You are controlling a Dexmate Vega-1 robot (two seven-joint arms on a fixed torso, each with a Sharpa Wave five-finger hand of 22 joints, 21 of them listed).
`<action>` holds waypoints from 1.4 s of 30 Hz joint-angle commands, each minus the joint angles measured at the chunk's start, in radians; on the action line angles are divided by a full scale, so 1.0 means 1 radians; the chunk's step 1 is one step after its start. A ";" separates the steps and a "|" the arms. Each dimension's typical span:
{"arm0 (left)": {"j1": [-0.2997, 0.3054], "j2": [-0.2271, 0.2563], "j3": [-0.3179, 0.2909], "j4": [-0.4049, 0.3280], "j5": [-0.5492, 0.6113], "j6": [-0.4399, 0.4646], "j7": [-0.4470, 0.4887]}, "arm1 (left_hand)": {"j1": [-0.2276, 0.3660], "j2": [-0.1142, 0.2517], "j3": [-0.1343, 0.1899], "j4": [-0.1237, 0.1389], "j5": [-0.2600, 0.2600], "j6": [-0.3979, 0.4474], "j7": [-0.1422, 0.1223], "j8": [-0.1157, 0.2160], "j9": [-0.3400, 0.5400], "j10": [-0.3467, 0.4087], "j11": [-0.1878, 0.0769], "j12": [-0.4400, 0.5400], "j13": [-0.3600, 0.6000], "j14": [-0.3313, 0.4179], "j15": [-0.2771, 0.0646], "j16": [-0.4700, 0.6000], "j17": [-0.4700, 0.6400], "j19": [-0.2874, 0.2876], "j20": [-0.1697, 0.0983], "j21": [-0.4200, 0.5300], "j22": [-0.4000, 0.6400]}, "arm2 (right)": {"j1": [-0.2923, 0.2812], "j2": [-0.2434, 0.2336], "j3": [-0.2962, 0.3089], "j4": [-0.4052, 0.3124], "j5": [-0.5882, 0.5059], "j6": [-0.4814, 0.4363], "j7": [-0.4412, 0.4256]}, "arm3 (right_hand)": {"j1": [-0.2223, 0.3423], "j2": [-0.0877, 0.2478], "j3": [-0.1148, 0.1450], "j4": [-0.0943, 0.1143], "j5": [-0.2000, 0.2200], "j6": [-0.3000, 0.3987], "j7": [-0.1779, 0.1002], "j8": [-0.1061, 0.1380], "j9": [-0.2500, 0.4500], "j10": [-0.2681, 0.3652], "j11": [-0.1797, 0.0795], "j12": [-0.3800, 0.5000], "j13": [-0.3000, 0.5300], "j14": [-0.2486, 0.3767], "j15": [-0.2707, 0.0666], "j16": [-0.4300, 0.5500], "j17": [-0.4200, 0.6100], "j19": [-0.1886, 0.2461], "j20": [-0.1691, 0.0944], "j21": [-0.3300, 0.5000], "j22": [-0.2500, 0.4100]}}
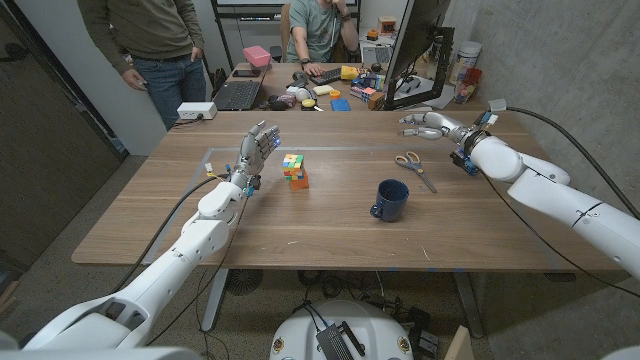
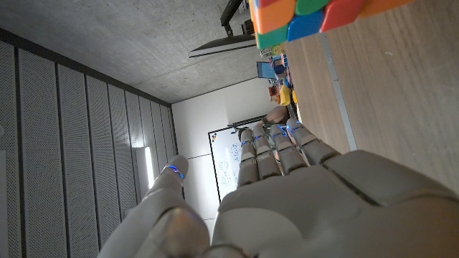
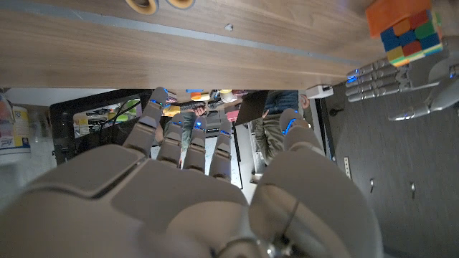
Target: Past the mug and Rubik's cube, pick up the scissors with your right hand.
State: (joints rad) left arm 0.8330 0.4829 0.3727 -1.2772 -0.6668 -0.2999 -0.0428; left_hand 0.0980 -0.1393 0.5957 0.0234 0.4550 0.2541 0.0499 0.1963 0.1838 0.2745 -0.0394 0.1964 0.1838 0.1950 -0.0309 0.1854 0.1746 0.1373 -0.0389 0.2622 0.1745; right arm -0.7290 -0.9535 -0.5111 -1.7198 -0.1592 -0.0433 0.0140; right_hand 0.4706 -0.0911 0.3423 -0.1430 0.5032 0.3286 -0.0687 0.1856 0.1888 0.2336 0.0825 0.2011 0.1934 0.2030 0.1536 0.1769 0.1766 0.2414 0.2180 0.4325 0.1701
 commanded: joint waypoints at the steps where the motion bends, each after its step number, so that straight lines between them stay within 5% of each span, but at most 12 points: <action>1: 0.007 -0.001 -0.003 -0.007 -0.005 -0.007 0.000 | -0.006 -0.005 -0.004 -0.001 0.005 0.002 -0.004 0.005 0.003 0.004 -0.006 0.004 0.003 0.009 -0.003 0.004 0.005 -0.001 0.004 -0.002 0.005 | 0.072 -0.057 -0.087 -0.139 -0.275 -0.151 0.137 | 0.005 -0.015 -0.007 -0.001 0.015 -0.050 0.008 -0.009 0.001 -0.041 0.004 -0.008 0.002 -0.026 0.008 -0.001 0.003 0.008 0.002 -0.016 0.006; 15: 0.012 0.008 -0.002 -0.025 0.000 0.000 0.003 | -0.007 -0.002 -0.008 -0.003 0.008 0.006 -0.005 0.006 0.003 0.004 -0.009 0.004 0.003 0.009 -0.003 0.004 0.005 -0.001 0.014 -0.007 0.006 | 0.107 -0.033 -0.119 -0.123 -0.412 -0.123 0.200 | 0.006 -0.026 -0.015 0.000 0.029 -0.048 -0.001 0.008 0.002 -0.051 -0.003 0.003 0.004 -0.021 -0.002 0.009 0.003 0.020 0.002 -0.035 0.008; 42: 0.083 0.066 -0.015 -0.169 0.030 0.076 0.114 | -0.009 0.002 -0.015 -0.007 0.014 0.010 -0.007 0.005 0.004 0.003 -0.006 0.003 0.003 0.011 0.000 0.005 0.005 0.001 0.019 -0.015 0.007 | 0.184 0.032 -0.168 0.117 -0.389 0.045 0.265 | -0.003 -0.040 -0.027 0.004 0.040 -0.070 -0.006 0.003 0.002 -0.081 0.010 0.000 0.004 -0.036 0.009 0.006 0.003 0.037 0.002 -0.047 0.009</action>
State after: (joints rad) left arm 0.8911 0.5293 0.3611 -1.3943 -0.6481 -0.2564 0.0297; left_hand 0.0980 -0.1393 0.5844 0.0205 0.4625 0.2574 0.0464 0.1963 0.1836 0.2782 -0.0431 0.1964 0.1836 0.1950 -0.0309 0.1852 0.1744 0.1387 -0.0299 0.2473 0.1793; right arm -0.5784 -0.9510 -0.6508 -1.6900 -0.5455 -0.0536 0.2645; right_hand 0.4664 -0.1212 0.3198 -0.1430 0.5366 0.2622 -0.0696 0.1897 0.1883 0.1549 0.0949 0.1974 0.1931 0.1677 0.1641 0.1818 0.1769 0.2708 0.2179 0.3881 0.1746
